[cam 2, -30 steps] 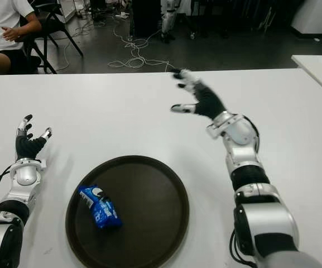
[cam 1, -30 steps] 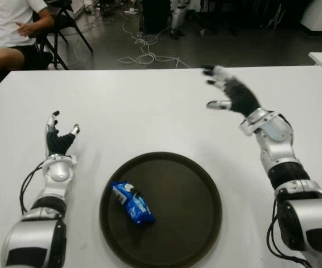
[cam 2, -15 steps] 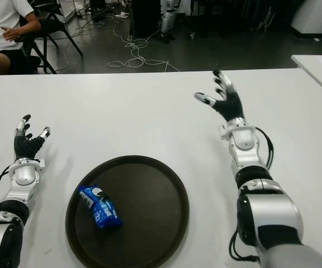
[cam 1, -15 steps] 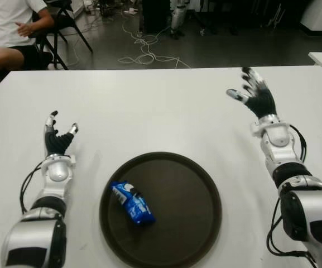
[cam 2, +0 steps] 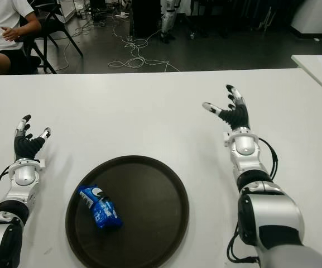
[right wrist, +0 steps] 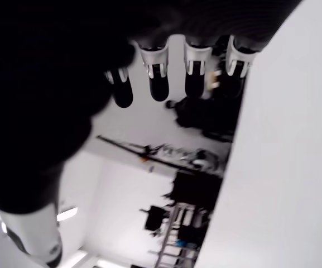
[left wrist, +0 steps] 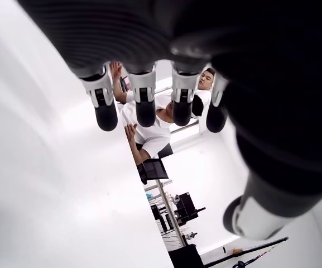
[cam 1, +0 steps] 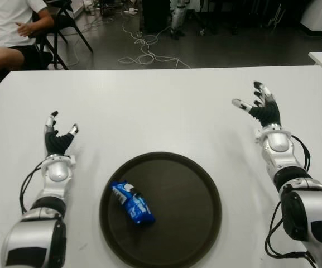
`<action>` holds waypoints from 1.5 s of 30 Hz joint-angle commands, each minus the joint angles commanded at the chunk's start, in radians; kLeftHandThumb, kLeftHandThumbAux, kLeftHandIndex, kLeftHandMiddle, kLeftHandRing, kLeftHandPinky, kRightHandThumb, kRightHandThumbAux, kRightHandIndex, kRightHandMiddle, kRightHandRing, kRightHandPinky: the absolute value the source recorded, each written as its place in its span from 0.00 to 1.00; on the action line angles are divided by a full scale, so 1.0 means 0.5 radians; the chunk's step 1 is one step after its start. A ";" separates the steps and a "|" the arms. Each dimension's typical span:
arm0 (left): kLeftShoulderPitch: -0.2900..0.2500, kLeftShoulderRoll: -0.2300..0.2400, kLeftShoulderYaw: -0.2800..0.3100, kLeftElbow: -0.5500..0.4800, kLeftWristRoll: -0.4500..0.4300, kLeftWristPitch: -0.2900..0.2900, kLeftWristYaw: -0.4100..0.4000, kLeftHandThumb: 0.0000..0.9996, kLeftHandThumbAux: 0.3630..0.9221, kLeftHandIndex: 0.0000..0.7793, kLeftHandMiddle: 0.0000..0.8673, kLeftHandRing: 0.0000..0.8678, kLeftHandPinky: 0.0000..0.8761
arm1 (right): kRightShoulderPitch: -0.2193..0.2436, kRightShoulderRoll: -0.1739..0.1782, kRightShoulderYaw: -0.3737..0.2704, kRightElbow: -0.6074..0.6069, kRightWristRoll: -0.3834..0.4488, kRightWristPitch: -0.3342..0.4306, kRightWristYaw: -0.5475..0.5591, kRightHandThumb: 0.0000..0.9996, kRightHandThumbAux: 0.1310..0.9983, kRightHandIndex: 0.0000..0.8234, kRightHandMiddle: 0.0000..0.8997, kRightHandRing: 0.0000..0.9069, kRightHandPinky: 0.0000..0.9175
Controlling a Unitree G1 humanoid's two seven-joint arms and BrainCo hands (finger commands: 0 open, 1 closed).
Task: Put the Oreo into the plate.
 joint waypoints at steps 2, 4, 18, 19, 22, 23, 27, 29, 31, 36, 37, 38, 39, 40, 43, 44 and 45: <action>0.000 -0.001 0.004 -0.001 0.000 -0.004 -0.009 0.00 0.71 0.04 0.05 0.02 0.02 | -0.002 0.013 -0.021 -0.002 0.011 0.013 -0.007 0.00 0.70 0.06 0.03 0.00 0.00; 0.000 0.000 0.006 -0.002 0.003 -0.007 -0.014 0.00 0.70 0.04 0.05 0.02 0.02 | 0.000 0.024 -0.039 -0.005 0.021 0.017 -0.013 0.00 0.71 0.07 0.04 0.01 0.00; 0.004 -0.004 0.008 -0.006 0.001 -0.021 -0.020 0.00 0.72 0.05 0.05 0.03 0.03 | 0.023 0.029 0.057 -0.014 -0.129 0.007 -0.236 0.00 0.70 0.12 0.07 0.05 0.02; 0.004 -0.004 0.005 -0.006 0.005 -0.019 -0.014 0.00 0.72 0.05 0.05 0.03 0.03 | 0.024 0.026 0.065 -0.014 -0.140 0.008 -0.245 0.00 0.70 0.12 0.07 0.05 0.02; 0.004 -0.006 -0.006 -0.008 0.020 -0.012 0.010 0.00 0.72 0.05 0.05 0.03 0.02 | 0.026 0.020 0.077 -0.014 -0.162 0.011 -0.258 0.00 0.71 0.13 0.08 0.05 0.03; 0.005 -0.006 -0.008 -0.008 0.022 -0.011 0.013 0.00 0.72 0.05 0.05 0.03 0.02 | 0.026 0.019 0.078 -0.014 -0.165 0.012 -0.260 0.00 0.71 0.14 0.08 0.06 0.03; 0.006 -0.010 -0.012 -0.014 0.027 -0.013 0.023 0.00 0.71 0.05 0.05 0.02 0.01 | 0.023 0.011 0.089 -0.012 -0.180 0.023 -0.264 0.00 0.71 0.14 0.08 0.06 0.03; 0.007 -0.012 -0.009 -0.015 0.025 -0.015 0.019 0.00 0.70 0.05 0.04 0.02 0.01 | 0.022 0.008 0.091 -0.011 -0.180 0.029 -0.263 0.00 0.70 0.15 0.08 0.06 0.04; 0.007 -0.014 -0.004 -0.015 0.022 -0.017 0.012 0.00 0.69 0.04 0.05 0.02 0.00 | 0.021 0.008 0.091 -0.010 -0.180 0.040 -0.269 0.00 0.70 0.15 0.08 0.06 0.04; 0.006 -0.013 -0.008 -0.013 0.027 -0.019 0.010 0.00 0.68 0.04 0.05 0.02 0.00 | 0.020 0.010 0.099 -0.009 -0.185 0.059 -0.283 0.00 0.70 0.15 0.08 0.06 0.04; 0.006 -0.013 -0.008 -0.014 0.027 -0.020 0.010 0.00 0.68 0.04 0.05 0.02 0.00 | 0.020 0.010 0.101 -0.008 -0.187 0.063 -0.284 0.00 0.71 0.15 0.08 0.06 0.04; 0.006 -0.013 -0.008 -0.014 0.027 -0.020 0.010 0.00 0.67 0.04 0.05 0.02 0.00 | 0.020 0.010 0.102 -0.008 -0.188 0.066 -0.285 0.00 0.71 0.14 0.08 0.06 0.03; 0.005 -0.015 -0.007 -0.015 0.025 -0.021 0.008 0.00 0.67 0.05 0.05 0.02 0.00 | 0.019 0.010 0.101 -0.008 -0.187 0.068 -0.283 0.00 0.71 0.14 0.08 0.06 0.03; 0.005 -0.016 -0.003 -0.016 0.019 -0.023 0.002 0.00 0.67 0.05 0.04 0.02 0.00 | 0.018 0.009 0.100 -0.008 -0.186 0.071 -0.280 0.00 0.70 0.14 0.08 0.06 0.03; 0.003 -0.022 0.008 -0.020 0.003 -0.028 -0.017 0.00 0.67 0.04 0.04 0.01 0.00 | 0.014 0.008 0.101 -0.009 -0.188 0.079 -0.276 0.00 0.70 0.15 0.08 0.06 0.03; 0.003 -0.023 0.010 -0.022 0.001 -0.029 -0.021 0.00 0.67 0.04 0.04 0.01 0.00 | 0.014 0.007 0.104 -0.009 -0.192 0.080 -0.277 0.00 0.70 0.15 0.08 0.06 0.03; 0.004 -0.023 0.011 -0.022 -0.001 -0.030 -0.023 0.00 0.67 0.04 0.04 0.01 0.00 | 0.014 0.007 0.105 -0.009 -0.195 0.080 -0.278 0.00 0.71 0.14 0.08 0.06 0.03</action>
